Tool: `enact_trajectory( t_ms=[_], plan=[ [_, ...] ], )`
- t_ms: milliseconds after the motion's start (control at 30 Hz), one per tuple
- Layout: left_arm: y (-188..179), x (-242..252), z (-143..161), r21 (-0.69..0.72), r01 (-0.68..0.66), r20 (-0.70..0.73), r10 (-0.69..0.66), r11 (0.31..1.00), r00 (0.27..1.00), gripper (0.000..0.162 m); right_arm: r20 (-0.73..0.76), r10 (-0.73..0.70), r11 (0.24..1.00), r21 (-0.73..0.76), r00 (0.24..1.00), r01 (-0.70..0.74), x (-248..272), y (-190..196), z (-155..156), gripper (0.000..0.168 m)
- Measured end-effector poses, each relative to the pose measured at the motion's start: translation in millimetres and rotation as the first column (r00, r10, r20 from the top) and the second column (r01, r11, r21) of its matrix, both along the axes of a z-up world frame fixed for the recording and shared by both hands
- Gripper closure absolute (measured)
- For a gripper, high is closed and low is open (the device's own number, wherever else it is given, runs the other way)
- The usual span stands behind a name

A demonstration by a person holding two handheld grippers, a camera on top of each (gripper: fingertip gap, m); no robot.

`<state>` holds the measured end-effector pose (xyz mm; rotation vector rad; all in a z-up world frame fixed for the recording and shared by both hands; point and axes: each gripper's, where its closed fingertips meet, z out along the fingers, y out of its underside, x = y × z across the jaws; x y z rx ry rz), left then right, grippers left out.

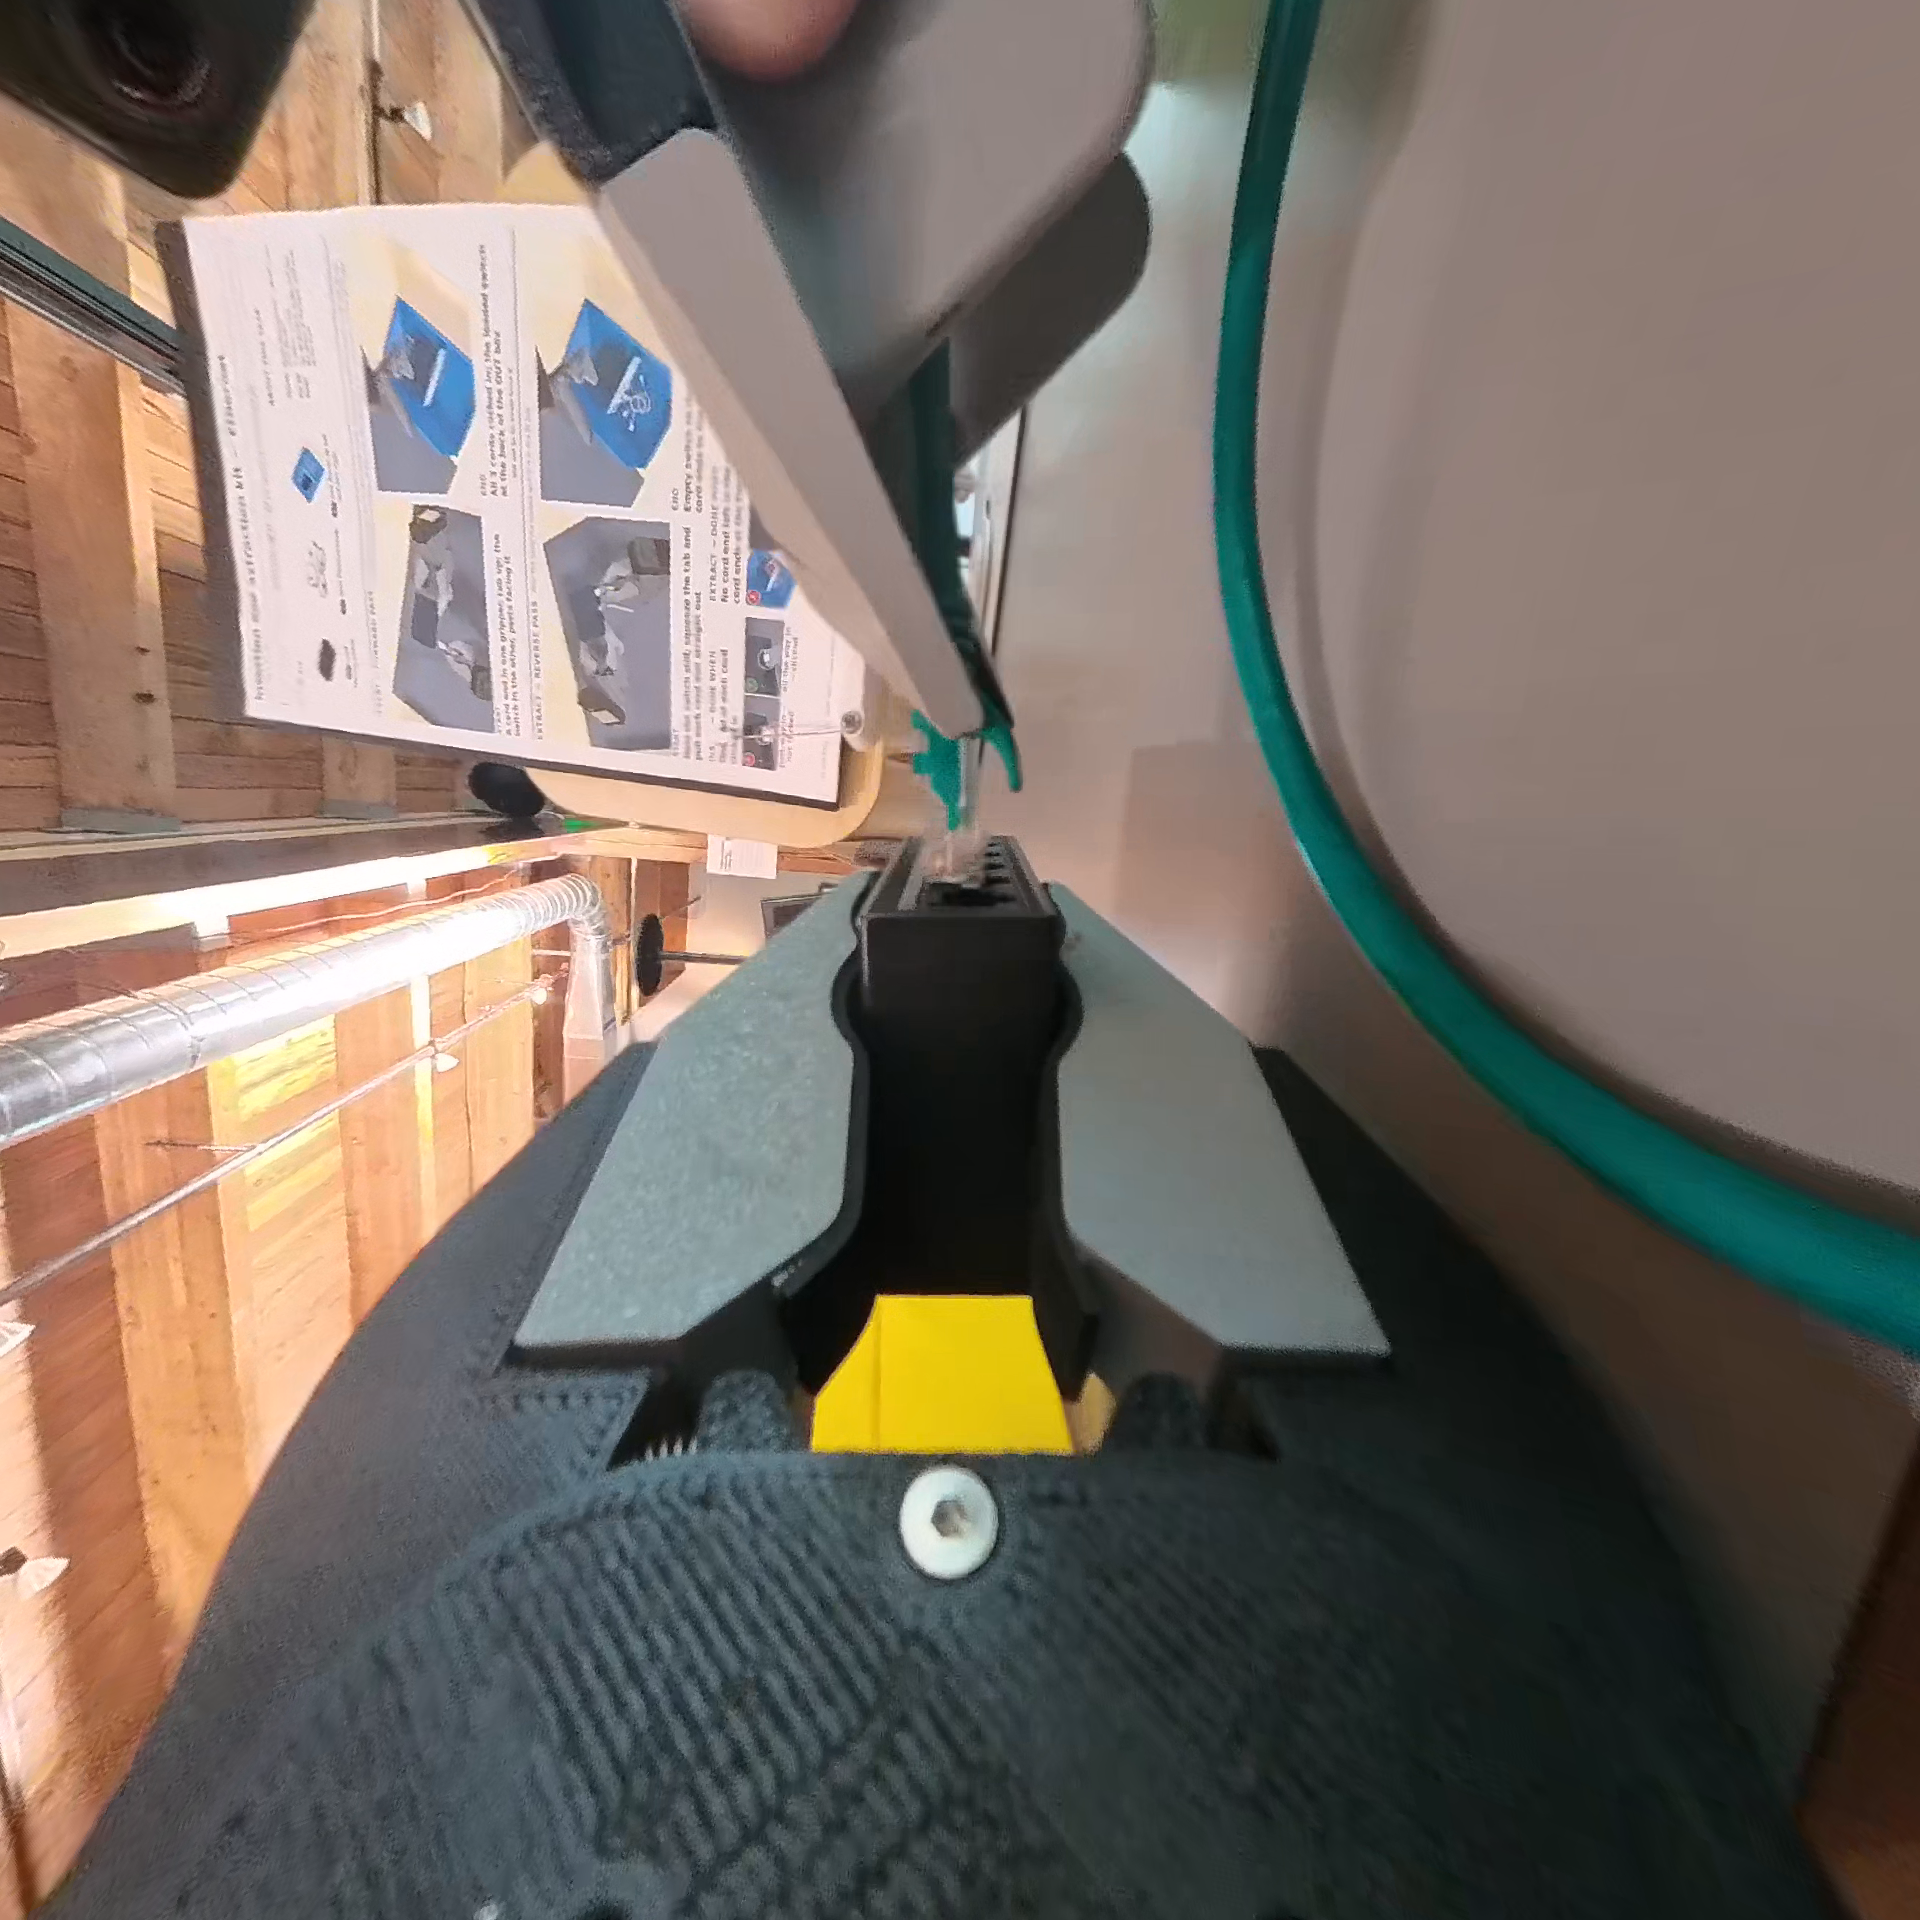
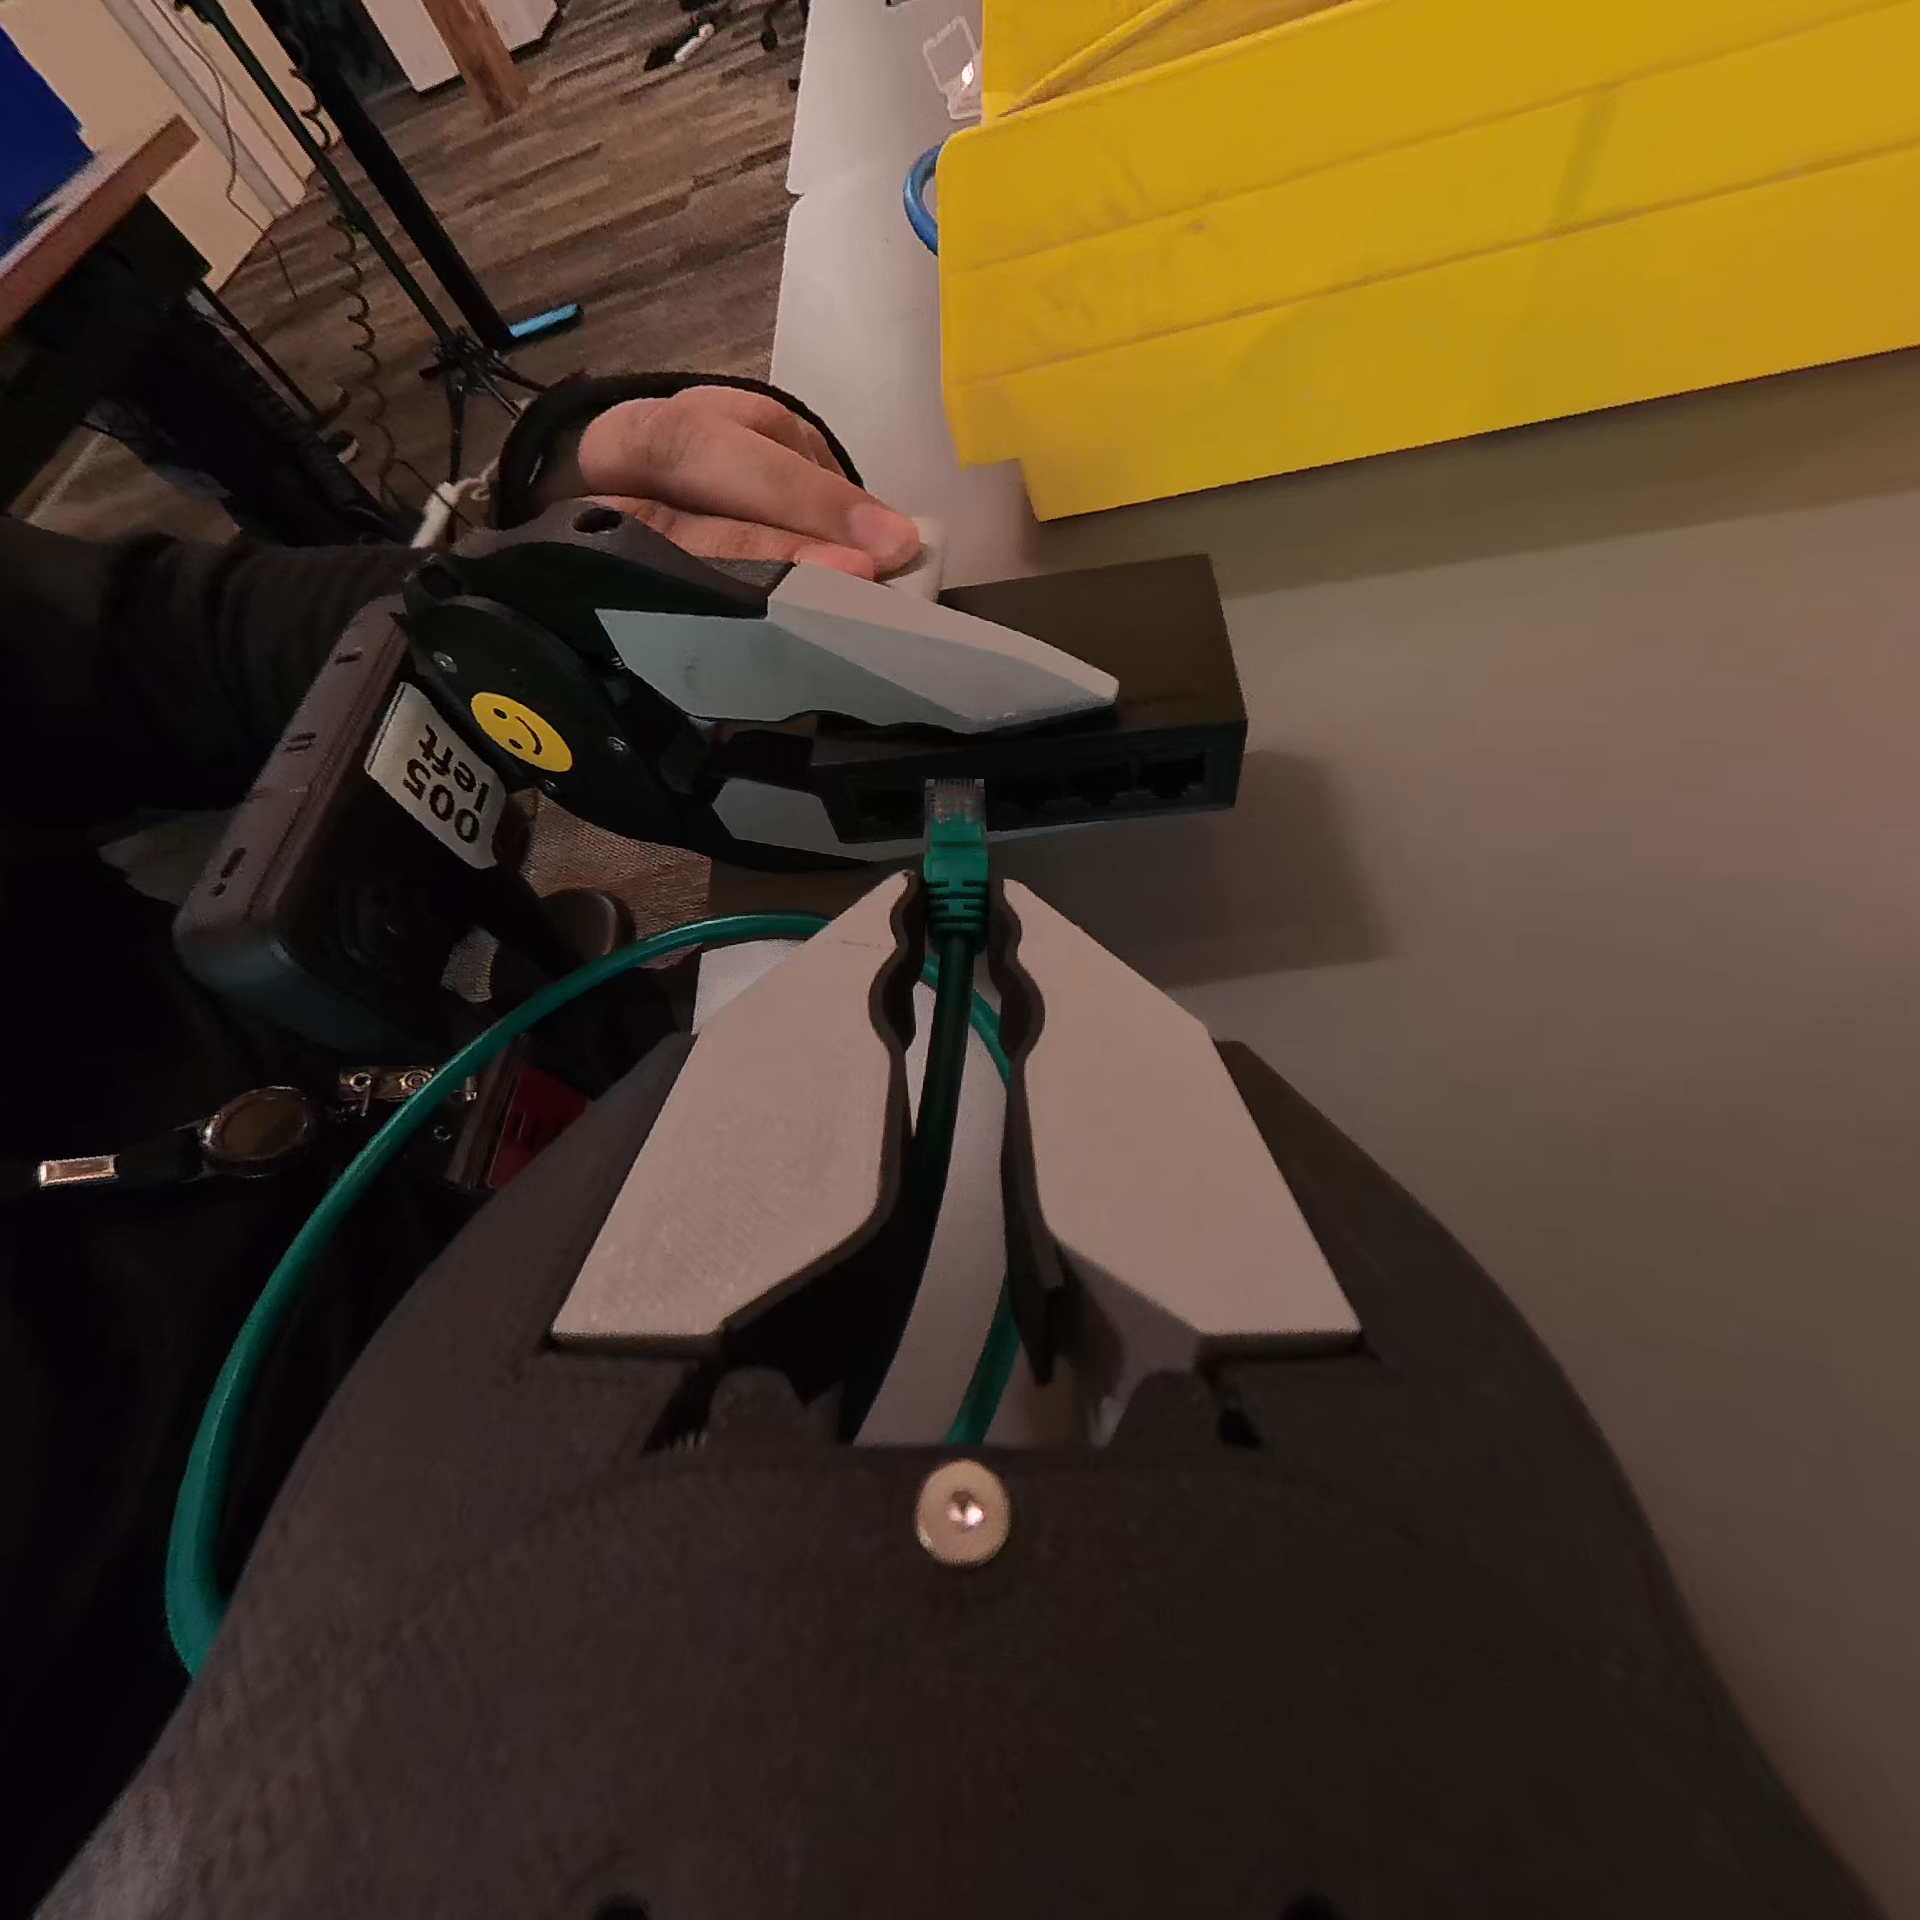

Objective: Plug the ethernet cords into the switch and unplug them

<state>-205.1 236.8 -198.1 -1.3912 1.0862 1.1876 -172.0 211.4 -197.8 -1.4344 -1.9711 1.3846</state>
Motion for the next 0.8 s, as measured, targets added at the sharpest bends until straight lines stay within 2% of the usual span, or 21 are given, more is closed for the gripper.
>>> enact_trajectory(
  t_ms=[533,700,800],
  plan=[
    [0.0,2.6,-5.0,-0.033,0.019,0.011,-0.019,0.999,1.000,0.136,-0.005,0.012,0.999,0.045,1.000,-0.012,1.9,0.2,-4.8,0.161],
    [0.4,4.8,-8.0,-0.046,0.023,0.003,-0.023,0.999,1.000,0.136,-0.005,0.001,0.986,0.168,1.000,0.000,-0.9,-2.5,-8.6,0.161],
    [-0.4,3.6,-4.6,-0.034,0.024,0.024,-0.023,0.999,0.999,0.135,-0.011,-0.007,0.989,0.150,1.000,0.009,-2.6,-3.2,-4.6,0.161]
  ],
)
